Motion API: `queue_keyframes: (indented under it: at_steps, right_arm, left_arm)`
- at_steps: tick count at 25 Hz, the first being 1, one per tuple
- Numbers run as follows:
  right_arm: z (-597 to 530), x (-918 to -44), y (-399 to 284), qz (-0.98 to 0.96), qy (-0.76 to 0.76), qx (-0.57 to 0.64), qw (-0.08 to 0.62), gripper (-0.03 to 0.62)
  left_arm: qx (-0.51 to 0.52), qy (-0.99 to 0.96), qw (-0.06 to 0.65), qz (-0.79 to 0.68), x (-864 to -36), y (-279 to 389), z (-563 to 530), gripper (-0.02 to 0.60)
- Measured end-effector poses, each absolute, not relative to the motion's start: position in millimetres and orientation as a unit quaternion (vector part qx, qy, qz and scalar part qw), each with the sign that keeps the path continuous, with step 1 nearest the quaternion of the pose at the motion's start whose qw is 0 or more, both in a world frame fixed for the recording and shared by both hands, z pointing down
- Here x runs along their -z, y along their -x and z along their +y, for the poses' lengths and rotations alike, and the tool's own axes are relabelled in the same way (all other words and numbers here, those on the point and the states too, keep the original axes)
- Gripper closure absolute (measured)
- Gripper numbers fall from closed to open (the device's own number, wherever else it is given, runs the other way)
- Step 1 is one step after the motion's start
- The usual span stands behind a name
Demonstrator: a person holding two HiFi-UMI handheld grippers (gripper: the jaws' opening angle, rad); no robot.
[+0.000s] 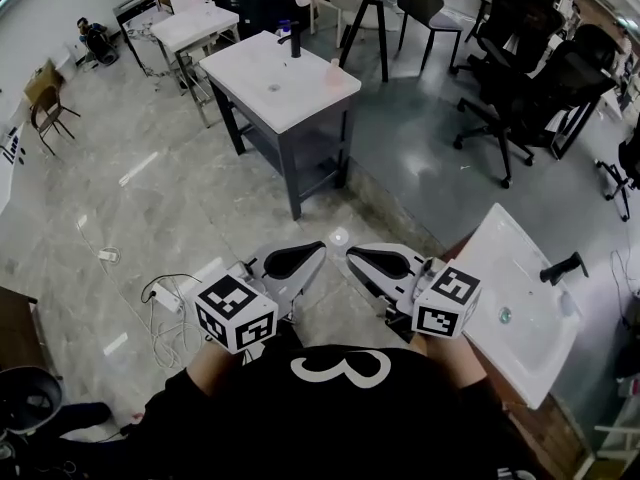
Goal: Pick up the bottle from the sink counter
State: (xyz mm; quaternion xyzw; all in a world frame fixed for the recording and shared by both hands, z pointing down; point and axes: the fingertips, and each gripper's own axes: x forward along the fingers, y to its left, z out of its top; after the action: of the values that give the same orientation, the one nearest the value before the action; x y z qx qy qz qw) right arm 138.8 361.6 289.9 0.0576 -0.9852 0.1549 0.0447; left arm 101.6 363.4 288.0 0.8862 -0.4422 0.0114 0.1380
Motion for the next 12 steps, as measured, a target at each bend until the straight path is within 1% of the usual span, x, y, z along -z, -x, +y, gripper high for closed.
queue_keyframes:
  at_steps: [6,12]
  right_arm:
    - [317,-314,-95,-0.976,-0.087,-0.191,0.053,0.58]
    - [263,-332,-35,-0.97,-0.109,-0.209,0.06,0.58]
  left_arm:
    - [-0.022,-0.892,0.17,-0.419,-311,-54,319,0.566]
    - [-0.034,-0.896,0.173,-0.408,-326,12,265,0.566]
